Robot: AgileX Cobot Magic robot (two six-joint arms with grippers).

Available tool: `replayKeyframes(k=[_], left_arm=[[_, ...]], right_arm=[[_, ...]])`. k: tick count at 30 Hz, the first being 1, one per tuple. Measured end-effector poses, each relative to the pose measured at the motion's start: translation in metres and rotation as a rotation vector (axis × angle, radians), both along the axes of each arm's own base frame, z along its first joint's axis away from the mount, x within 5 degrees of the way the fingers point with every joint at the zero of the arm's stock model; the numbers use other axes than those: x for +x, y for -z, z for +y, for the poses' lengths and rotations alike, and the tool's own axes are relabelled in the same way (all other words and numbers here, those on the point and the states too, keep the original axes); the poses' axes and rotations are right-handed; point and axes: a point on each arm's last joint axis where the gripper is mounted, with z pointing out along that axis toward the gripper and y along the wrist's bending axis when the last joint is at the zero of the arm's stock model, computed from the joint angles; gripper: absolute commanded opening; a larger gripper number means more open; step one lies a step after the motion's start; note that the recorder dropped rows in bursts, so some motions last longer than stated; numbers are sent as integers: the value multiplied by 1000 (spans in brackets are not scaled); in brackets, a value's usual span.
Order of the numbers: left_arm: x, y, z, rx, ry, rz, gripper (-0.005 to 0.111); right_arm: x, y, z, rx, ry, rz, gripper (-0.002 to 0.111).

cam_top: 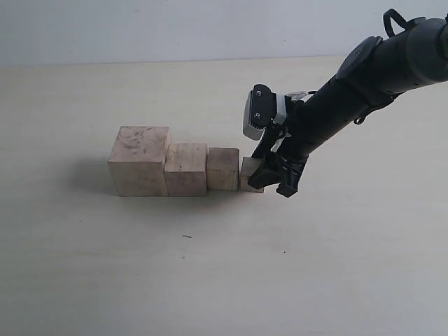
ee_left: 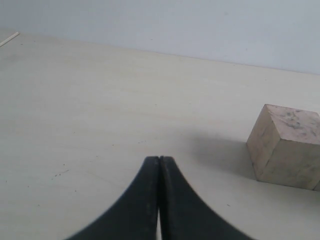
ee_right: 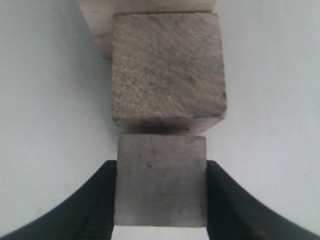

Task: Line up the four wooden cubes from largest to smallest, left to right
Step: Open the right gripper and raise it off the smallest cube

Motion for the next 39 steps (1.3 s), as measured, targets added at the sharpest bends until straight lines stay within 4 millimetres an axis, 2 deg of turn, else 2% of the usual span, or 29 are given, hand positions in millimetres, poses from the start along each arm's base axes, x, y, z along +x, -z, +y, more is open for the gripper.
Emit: replayKeyframes(k=[10, 14, 18, 21, 27, 33, 35, 39], left_arm=[[0, 0, 0, 0, 0, 0, 0], [0, 0, 0, 0, 0, 0, 0], [0, 0, 0, 0, 0, 0, 0], [0, 0, 0, 0, 0, 0, 0], [0, 0, 0, 0, 0, 0, 0], [0, 0, 0, 0, 0, 0, 0], [0, 0, 0, 0, 0, 0, 0], [0, 0, 0, 0, 0, 0, 0]], right_arm=[[3, 0, 0, 1, 24, -21, 34], [3, 0, 0, 1, 29, -26, 46], [5, 3, 0, -9, 32, -34, 64], [5, 6, 0, 3, 60, -22, 71], [6, 0, 1, 21, 80, -29, 72], [5, -50, 1, 88, 137, -103, 71], [4, -60, -1, 94, 177, -98, 67], [1, -72, -7, 50, 285, -60, 48]])
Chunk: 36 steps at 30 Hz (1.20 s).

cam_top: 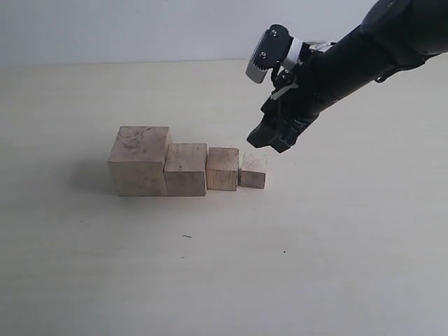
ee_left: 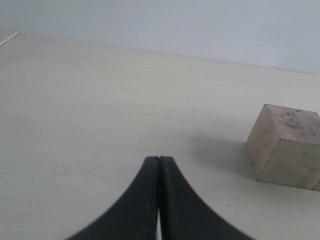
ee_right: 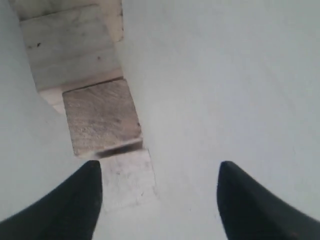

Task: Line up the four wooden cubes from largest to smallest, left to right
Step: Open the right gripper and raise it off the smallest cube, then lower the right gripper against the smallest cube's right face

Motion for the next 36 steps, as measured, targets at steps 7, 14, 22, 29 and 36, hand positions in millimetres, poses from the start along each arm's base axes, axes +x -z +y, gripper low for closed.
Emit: replayKeyframes(k=[7, 14, 22, 29, 36], left_arm=[[0, 0, 0, 0, 0, 0, 0], [0, 0, 0, 0, 0, 0, 0], [0, 0, 0, 0, 0, 0, 0], [0, 0, 0, 0, 0, 0, 0], [0, 0, 0, 0, 0, 0, 0]], right_arm=[[0, 6, -17, -155, 243, 112, 21], [2, 11, -19, -162, 333, 159, 20], [4, 47, -16, -187, 381, 265, 20], [6, 50, -10, -113, 455, 315, 20], [7, 49, -10, -99, 468, 310, 20]])
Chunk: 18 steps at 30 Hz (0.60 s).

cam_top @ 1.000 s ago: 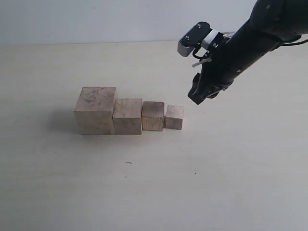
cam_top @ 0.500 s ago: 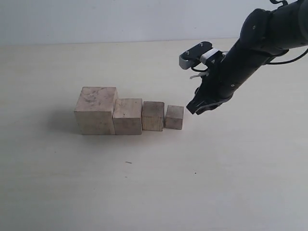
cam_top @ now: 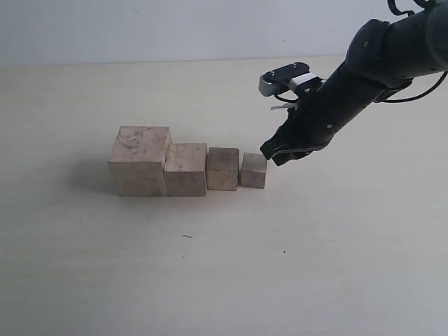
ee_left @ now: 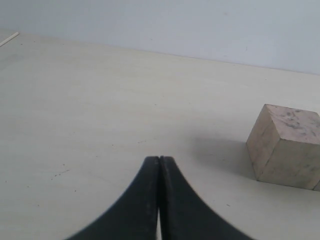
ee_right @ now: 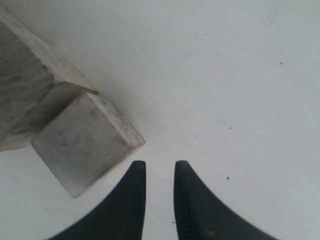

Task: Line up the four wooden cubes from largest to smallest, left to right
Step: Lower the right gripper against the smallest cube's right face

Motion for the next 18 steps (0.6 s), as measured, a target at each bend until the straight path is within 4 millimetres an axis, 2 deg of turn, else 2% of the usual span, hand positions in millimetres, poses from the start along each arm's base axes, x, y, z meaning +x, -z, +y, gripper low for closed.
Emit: replayKeyframes(k=[7, 18], left_arm=[[0, 0, 0, 0, 0, 0, 0], [0, 0, 0, 0, 0, 0, 0]], right_arm=[[-2, 1, 0, -3, -7, 26, 20], [-2, 18, 1, -10, 30, 77, 20]])
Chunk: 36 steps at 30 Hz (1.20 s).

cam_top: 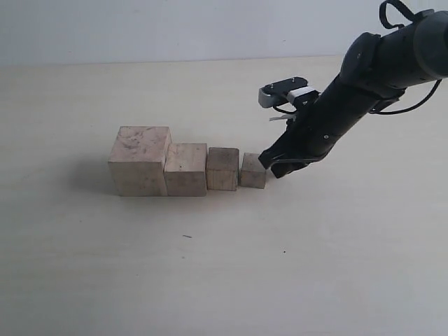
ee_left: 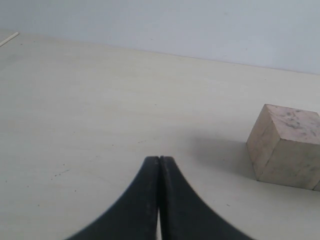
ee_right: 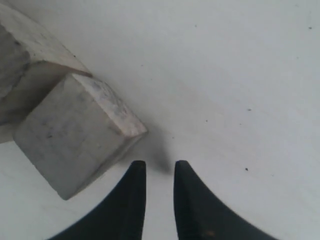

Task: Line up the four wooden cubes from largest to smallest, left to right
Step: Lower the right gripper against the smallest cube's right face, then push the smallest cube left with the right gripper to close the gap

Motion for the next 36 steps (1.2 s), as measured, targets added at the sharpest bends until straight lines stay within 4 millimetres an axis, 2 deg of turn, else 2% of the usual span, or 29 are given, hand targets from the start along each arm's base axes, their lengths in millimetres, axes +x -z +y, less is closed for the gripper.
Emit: replayKeyframes(k=[18, 36], left_arm=[[0, 0, 0, 0, 0, 0, 0], [0, 0, 0, 0, 0, 0, 0]], right_arm=[[1, -2, 5, 70, 73, 15, 20], [0, -4, 9, 116, 72, 33, 20]])
